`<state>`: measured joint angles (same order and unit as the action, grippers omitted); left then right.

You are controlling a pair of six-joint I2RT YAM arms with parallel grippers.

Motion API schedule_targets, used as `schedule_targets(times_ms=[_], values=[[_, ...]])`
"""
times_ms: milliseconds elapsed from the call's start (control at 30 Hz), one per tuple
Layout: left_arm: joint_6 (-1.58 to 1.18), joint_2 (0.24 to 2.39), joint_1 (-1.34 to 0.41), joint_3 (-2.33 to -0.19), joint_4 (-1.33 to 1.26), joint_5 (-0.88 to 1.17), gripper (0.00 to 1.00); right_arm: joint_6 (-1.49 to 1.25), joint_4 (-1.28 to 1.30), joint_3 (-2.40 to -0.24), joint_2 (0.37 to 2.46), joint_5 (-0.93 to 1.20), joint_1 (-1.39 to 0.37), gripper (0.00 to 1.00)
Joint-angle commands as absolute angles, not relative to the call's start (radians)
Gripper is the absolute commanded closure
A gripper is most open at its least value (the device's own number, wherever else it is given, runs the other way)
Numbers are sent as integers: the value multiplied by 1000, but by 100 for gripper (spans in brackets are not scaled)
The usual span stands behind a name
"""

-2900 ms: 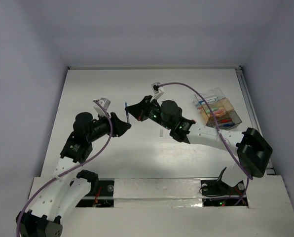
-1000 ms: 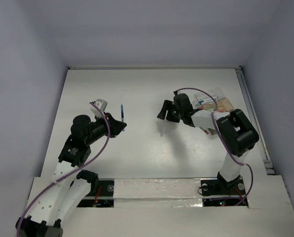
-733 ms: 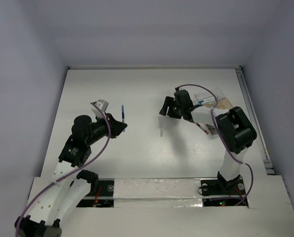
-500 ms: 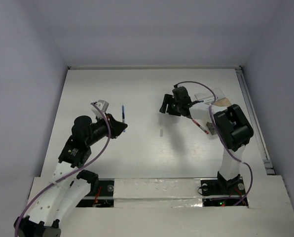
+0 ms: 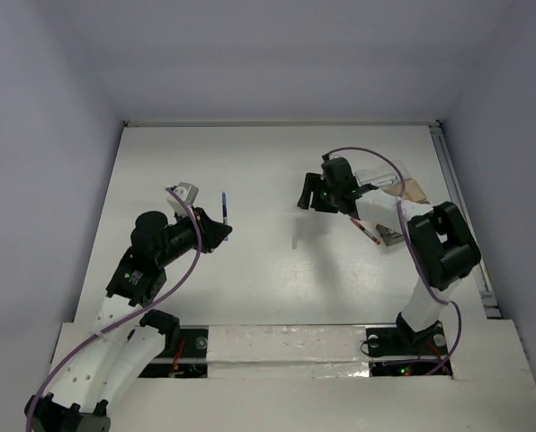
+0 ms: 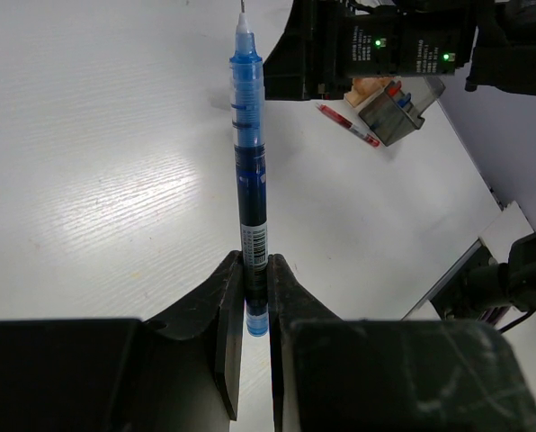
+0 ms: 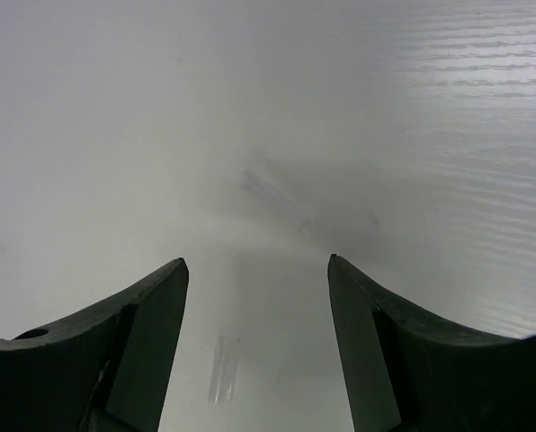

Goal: Sort the stationery into containers
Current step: Close the pen cap on the pen.

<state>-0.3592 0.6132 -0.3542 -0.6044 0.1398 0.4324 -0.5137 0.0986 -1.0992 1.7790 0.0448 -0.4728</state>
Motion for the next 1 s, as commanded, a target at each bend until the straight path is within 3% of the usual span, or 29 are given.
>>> schedule_targets(times_ms=[0,333,967], values=[[-347,609,-360,-630,115,428,100,-499,77,-1065,1723,162,-492,30],[-348,606,-360,-629,115,426,100,-549,11,-1143,1876,249,-503,28],[-344,606,-360,-632,117,428,100,-476,215,-1362,2023,-66,-503,30]])
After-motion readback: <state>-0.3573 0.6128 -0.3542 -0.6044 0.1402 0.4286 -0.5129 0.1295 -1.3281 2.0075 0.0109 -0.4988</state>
